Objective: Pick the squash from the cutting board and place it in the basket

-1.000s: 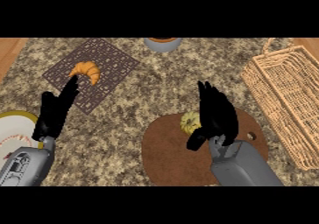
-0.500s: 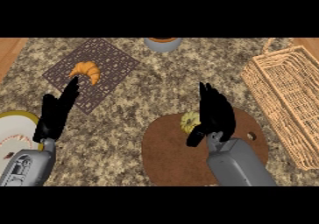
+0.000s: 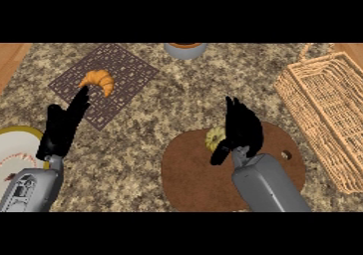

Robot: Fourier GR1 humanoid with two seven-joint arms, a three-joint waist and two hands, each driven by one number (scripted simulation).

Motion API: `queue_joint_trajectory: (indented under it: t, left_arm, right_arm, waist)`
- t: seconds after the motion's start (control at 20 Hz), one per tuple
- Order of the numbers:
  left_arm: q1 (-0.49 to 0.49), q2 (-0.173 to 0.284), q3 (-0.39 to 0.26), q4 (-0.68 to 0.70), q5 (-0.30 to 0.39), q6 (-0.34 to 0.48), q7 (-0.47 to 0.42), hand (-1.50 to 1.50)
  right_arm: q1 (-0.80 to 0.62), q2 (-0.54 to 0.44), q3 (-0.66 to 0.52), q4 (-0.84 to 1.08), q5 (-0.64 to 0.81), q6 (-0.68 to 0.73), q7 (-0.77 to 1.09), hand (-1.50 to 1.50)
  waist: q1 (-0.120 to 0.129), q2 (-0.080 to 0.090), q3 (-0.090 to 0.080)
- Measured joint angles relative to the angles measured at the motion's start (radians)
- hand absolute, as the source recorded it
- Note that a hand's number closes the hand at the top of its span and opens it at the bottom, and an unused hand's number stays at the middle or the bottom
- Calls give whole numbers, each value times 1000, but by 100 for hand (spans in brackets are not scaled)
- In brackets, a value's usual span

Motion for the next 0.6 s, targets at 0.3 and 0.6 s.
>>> queue_joint_trajectory:
  t: [0.3,0.6]
  left_arm:
    - [0,-17,21,-16,-21,-15,13,0]
    - [-3,-29,46,-17,-32,-35,17,0]
  right_arm:
    - [22,2,8,43,3,-36,-19,-150]
    - [4,3,18,128,-3,-90,-48,150]
  waist:
    - [0,0,0]
    - [1,0,0]
